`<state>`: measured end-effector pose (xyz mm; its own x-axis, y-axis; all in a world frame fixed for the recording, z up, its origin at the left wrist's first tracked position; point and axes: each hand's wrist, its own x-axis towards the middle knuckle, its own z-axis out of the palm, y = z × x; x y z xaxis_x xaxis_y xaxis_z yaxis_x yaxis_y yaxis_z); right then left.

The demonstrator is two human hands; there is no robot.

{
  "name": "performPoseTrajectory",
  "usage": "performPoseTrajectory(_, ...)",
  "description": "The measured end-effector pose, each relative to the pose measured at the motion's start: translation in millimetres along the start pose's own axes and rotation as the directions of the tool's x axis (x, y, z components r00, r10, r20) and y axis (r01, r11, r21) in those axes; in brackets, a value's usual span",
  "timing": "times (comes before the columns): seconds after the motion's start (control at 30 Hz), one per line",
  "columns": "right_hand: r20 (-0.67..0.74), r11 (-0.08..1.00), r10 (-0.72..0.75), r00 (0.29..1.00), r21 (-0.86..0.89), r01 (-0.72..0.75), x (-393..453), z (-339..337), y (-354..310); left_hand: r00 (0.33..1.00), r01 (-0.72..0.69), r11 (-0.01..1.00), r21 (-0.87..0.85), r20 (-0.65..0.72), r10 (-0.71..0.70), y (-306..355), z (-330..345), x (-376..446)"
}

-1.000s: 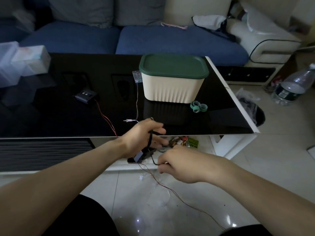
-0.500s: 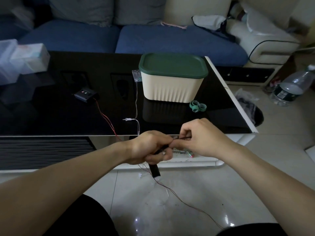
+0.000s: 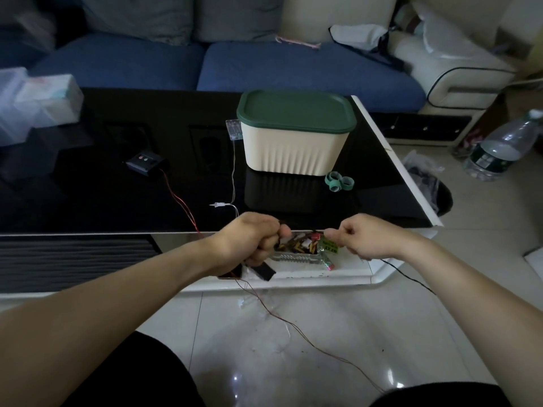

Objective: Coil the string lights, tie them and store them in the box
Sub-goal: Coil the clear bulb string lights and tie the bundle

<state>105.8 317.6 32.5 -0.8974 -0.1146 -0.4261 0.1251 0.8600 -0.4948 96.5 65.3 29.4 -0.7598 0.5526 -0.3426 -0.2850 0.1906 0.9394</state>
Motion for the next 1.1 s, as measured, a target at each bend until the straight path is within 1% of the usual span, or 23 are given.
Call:
performPoseTrajectory(0.07,0.070,0.999,0.050,0.996,-0.009,-0.050,2.1,7.1,-0.8,0.997,-0.032,0.995,-0.099,-0.068,0.025,1.5,-1.2,3.0)
performPoseTrajectory(0.13,0.149,0.997,0.070,0.986,-0.032,-0.066,4.3,15.5,-5.0,0.992,-0.066,0.983,-0.172,-0.114,0.046,2.7,-1.2,4.7)
performPoseTrajectory(0.23,0.271,0.996,0.075,0.960,-0.066,-0.059,4.0,26.3,-16.6,0.979,-0.121,0.958,-0.259,-0.190,0.072,4.6,0.6,6.3)
performPoseTrajectory(0.3,0.303,0.996,0.057,0.951,-0.081,-0.034,3.0,30.9,-23.1,0.972,-0.149,0.938,-0.313,-0.221,0.081,6.6,0.0,7.4)
performPoseTrajectory(0.37,0.293,0.997,0.035,0.955,-0.074,-0.014,3.7,31.3,-24.2,0.964,-0.166,0.928,-0.333,-0.254,0.082,7.4,-3.5,9.2)
performPoseTrajectory(0.43,0.247,0.998,0.014,0.969,-0.057,0.000,5.5,27.7,-20.9,0.955,-0.174,0.923,-0.343,-0.288,0.073,6.9,-9.1,11.1)
performPoseTrajectory(0.5,0.195,1.000,-0.016,0.981,0.021,0.012,8.0,21.9,-14.8,0.945,-0.177,0.921,-0.348,-0.320,0.060,6.5,-14.6,11.8)
performPoseTrajectory(0.53,0.181,0.996,-0.033,0.983,0.091,0.016,8.0,18.3,-12.0,0.942,-0.178,0.920,-0.348,-0.331,0.056,6.9,-16.4,11.5)
performPoseTrajectory(0.6,0.179,0.953,-0.077,0.981,0.303,0.019,6.0,11.5,-8.9,0.938,-0.174,0.921,-0.347,-0.344,0.048,8.0,-20.0,9.8)
performPoseTrajectory(0.67,0.190,0.832,-0.128,0.973,0.555,0.002,3.4,5.6,-6.5,0.936,-0.166,0.928,-0.334,-0.350,0.042,10.0,-21.9,6.3)
performPoseTrajectory(0.7,0.182,0.768,-0.146,0.972,0.641,-0.005,2.9,3.5,-5.6,0.934,-0.162,0.931,-0.326,-0.355,0.038,11.0,-22.3,4.5)
performPoseTrajectory(0.73,0.161,0.731,-0.148,0.976,0.683,-0.002,2.6,2.2,-5.1,0.933,-0.159,0.933,-0.323,-0.359,0.035,11.5,-23.0,2.5)
performPoseTrajectory(0.77,0.130,0.721,-0.132,0.983,0.693,0.006,3.1,1.6,-4.6,0.933,-0.154,0.933,-0.326,-0.360,0.029,12.2,-22.7,0.9)
performPoseTrajectory(0.83,0.051,0.750,-0.066,0.997,0.662,0.016,4.9,2.6,-5.0,0.932,-0.146,0.927,-0.346,-0.361,0.012,13.4,-21.3,-1.4)
performPoseTrajectory(0.9,0.011,0.768,-0.008,1.000,0.640,0.000,8.0,8.8,-5.7,0.932,-0.151,0.910,-0.386,-0.361,0.001,14.1,-20.3,-2.0)
performPoseTrajectory(1.0,0.062,0.784,0.032,0.998,0.617,-0.063,13.1,31.1,-11.2,0.929,-0.176,0.880,-0.440,-0.370,0.001,13.4,-22.2,-2.3)
performPoseTrajectory(1.1,0.123,0.848,-0.005,0.992,0.526,-0.061,11.2,57.4,-26.2,0.918,-0.182,0.874,-0.451,-0.396,-0.013,12.0,-24.1,-1.3)
